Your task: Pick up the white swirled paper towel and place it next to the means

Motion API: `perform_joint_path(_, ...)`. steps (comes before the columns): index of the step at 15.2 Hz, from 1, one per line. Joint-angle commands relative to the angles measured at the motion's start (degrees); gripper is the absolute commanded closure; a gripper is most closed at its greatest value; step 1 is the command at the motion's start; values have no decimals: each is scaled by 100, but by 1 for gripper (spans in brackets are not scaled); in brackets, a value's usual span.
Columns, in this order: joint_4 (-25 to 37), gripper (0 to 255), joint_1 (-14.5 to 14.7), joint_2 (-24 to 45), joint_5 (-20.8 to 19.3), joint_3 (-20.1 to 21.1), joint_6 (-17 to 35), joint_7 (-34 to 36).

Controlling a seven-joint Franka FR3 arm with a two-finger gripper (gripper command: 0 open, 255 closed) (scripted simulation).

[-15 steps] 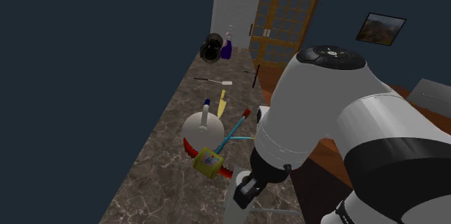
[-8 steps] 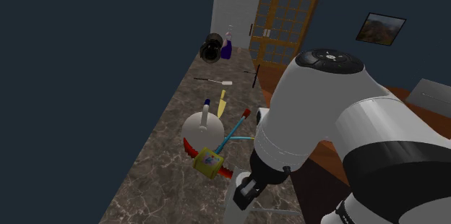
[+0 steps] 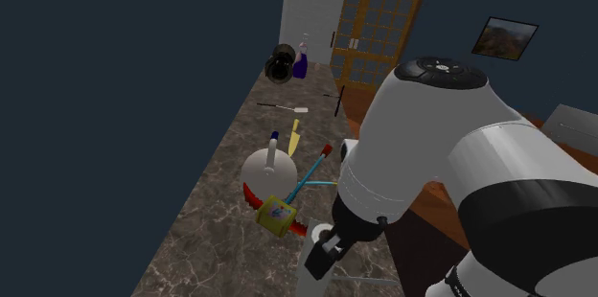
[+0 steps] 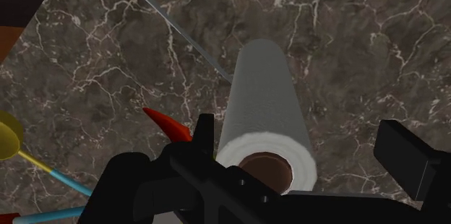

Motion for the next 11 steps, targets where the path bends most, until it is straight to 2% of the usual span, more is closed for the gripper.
perform_joint_path(1, 203, 0, 25, -114, -20, -86, -319, -5)
perform_joint_path(3, 480, 0, 34, -212, -59, -184, -692, -8)
perform_joint_path(11, 480, 0, 36, -211, -60, -185, -692, -7)
